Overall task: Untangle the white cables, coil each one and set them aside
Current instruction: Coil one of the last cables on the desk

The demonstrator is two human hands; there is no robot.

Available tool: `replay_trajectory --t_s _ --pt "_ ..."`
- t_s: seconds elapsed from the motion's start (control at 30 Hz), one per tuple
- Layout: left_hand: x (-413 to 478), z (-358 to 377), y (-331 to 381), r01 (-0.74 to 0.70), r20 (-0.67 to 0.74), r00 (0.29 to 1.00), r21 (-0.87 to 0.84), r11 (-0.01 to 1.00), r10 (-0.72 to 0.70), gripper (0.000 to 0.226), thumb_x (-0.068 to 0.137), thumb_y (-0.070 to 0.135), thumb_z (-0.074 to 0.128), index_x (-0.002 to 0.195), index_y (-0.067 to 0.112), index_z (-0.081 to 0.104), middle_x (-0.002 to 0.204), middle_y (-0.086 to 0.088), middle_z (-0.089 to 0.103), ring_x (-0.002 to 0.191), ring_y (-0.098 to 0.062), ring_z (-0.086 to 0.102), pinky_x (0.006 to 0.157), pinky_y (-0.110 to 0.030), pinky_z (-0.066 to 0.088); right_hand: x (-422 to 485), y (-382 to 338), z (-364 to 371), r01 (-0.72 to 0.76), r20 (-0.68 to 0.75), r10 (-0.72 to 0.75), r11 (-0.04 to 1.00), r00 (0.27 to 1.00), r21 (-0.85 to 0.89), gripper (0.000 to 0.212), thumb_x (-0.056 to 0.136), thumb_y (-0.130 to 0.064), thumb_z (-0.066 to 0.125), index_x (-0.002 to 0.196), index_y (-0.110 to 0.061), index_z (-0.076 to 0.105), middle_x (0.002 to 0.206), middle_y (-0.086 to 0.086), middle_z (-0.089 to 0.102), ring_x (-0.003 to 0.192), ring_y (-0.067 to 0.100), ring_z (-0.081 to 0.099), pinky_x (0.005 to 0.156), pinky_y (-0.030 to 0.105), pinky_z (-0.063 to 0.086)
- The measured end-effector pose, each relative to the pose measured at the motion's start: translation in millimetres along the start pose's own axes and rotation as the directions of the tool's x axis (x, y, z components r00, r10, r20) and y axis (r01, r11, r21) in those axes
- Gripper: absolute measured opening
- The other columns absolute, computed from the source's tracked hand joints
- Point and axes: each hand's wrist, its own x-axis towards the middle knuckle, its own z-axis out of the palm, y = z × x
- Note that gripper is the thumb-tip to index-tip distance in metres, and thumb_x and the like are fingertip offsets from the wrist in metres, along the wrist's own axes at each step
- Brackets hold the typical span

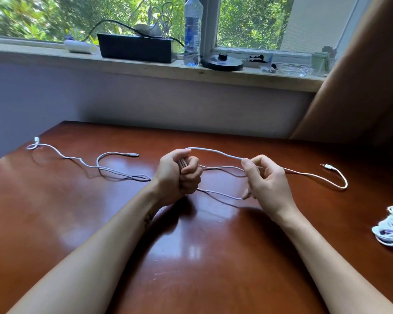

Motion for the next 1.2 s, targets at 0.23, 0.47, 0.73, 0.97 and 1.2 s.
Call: replay_trajectory --t_s 0.23,0.47,0.73,0.97,1.2 --pt "0.1 -0.6 1.5 -0.063 0.018 0.998 -0.177 0.982 0.067 0.058 0.098 0.034 0.023 0.044 0.017 0.032 0.042 0.002 0.021 0.044 -0.012 0.005 0.047 -0.021 0.003 8.2 15.8 -7.0 0.047 -0.120 -0.085 0.957 0.989 -0.286 0.013 0.091 -0.031 0.074 0.087 -0.024 0.065 0.065 -0.009 0.059 0.059 0.005 0.052 0.058 0.021 0.041" --pt "-1.7 -2.2 5.0 -0.176 0.009 0.978 -0.505 0.845 0.209 0.060 0.105 0.044 0.018 0.055 0.016 0.035 0.050 0.001 0.027 0.044 -0.015 0.012 0.042 -0.027 0.015 4.1 16.6 -3.6 0.010 0.039 0.004 0.941 0.999 -0.339 0.005 0.091 -0.023 0.072 0.090 -0.027 0.074 0.071 -0.003 0.068 0.057 0.003 0.061 0.059 0.019 0.049" --pt "7.7 -8.5 9.6 -0.295 -0.201 0.955 -0.615 0.732 0.216 0.042 0.107 0.034 0.030 0.086 0.007 0.054 0.066 -0.001 0.036 0.050 -0.013 0.032 0.048 -0.024 0.034 -4.4 10.3 2.5 -0.028 0.323 0.122 0.959 0.938 -0.280 0.005 0.088 -0.027 0.078 0.088 -0.032 0.080 0.054 -0.006 0.048 0.052 0.009 0.040 0.056 0.030 0.034" --pt "21.9 -6.4 -1.5 -0.374 -0.398 0.864 -0.095 0.922 0.309 0.034 0.111 0.031 0.027 0.110 0.014 0.057 0.063 0.002 0.038 0.048 -0.008 0.035 0.053 -0.023 0.033 -8.5 0.0 6.8 -0.017 0.361 0.051 0.995 0.931 -0.098 0.012 0.092 -0.017 0.073 0.099 -0.024 0.079 0.058 -0.008 0.042 0.055 0.008 0.036 0.055 0.024 0.033" --pt "22.7 -7.5 -7.5 -0.343 -0.416 0.783 0.333 0.878 0.463 0.027 0.111 0.022 0.034 0.113 0.018 0.060 0.067 0.001 0.043 0.052 -0.008 0.042 0.050 -0.022 0.039 -4.5 -5.2 8.8 -0.109 0.216 0.050 0.956 0.975 0.272 0.015 0.098 0.000 0.060 0.104 -0.006 0.072 0.080 0.009 0.069 0.069 0.022 0.067 0.064 0.032 0.058"
